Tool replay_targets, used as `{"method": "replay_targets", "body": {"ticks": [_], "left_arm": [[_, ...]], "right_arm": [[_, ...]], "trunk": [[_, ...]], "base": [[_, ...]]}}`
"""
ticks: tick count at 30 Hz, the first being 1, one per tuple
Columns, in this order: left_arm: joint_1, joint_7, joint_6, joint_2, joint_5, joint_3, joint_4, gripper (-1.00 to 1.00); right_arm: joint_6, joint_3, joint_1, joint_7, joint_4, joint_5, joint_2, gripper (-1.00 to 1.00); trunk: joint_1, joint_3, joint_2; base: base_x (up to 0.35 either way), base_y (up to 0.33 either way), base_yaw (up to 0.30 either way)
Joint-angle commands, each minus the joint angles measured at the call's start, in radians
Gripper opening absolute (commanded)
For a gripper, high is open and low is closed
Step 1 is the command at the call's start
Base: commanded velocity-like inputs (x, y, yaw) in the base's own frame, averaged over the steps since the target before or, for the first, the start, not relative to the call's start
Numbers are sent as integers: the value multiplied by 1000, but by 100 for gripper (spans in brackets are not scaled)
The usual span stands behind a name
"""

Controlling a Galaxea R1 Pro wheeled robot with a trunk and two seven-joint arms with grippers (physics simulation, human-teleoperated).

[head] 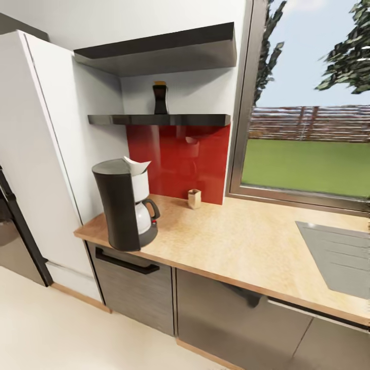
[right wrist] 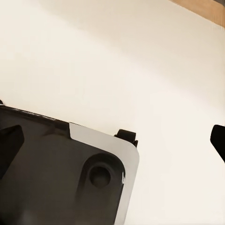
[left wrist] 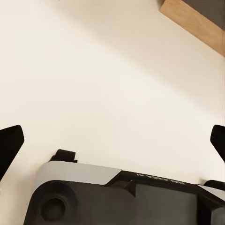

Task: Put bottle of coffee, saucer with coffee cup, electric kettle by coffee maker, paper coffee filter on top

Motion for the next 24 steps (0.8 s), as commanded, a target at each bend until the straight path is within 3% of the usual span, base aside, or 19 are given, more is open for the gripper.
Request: {"method": "replay_targets", "body": {"ticks": [1,24], "left_arm": [[0,-5,-1,-1,3,5,-2,100],[0,-5,0,0,3,5,-2,100]], "right_arm": [[-5,8,-1,7,4,-11,1,100],[-5,8,-1,7,4,-11,-1,100]], "trunk": [[0,-1,-1],[0,-1,-1]], "base": [[0,97,-141],[2,286,-15]]}}
